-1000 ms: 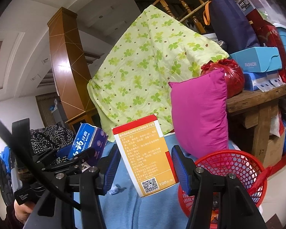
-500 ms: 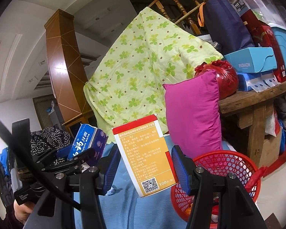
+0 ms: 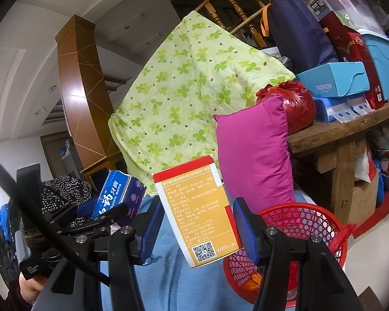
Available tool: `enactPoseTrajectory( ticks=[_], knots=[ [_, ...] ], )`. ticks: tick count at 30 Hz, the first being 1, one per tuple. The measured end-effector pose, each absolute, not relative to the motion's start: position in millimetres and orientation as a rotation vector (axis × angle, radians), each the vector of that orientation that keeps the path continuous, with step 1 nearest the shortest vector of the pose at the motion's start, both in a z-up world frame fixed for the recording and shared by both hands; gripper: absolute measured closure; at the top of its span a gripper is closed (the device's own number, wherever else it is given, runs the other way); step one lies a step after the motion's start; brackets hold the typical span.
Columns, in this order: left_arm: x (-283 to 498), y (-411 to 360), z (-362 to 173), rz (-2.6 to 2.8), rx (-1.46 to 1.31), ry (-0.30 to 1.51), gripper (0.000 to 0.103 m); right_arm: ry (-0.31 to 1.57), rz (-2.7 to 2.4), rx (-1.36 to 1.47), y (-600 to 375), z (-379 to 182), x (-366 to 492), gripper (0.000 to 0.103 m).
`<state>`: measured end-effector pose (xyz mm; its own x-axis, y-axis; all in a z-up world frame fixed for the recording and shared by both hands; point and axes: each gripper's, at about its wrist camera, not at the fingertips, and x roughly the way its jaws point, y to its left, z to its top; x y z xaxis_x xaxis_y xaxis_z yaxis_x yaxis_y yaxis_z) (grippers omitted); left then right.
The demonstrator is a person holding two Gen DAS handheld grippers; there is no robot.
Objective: Collect trash
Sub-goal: 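Lift both boxes and carry them toward the red basket with both tools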
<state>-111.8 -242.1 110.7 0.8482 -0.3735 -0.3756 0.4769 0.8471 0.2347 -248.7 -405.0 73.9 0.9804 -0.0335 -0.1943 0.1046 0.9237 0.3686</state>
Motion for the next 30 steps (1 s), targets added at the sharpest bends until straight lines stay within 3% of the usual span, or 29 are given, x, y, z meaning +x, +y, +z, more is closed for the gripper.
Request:
enactPoseTrajectory(
  ticks=[30],
  knots=[
    [-115, -266, 100, -0.502, 0.341, 0.337, 0.045, 0.189, -0.117, 0.415, -417, 66, -257, 0.045]
  ],
)
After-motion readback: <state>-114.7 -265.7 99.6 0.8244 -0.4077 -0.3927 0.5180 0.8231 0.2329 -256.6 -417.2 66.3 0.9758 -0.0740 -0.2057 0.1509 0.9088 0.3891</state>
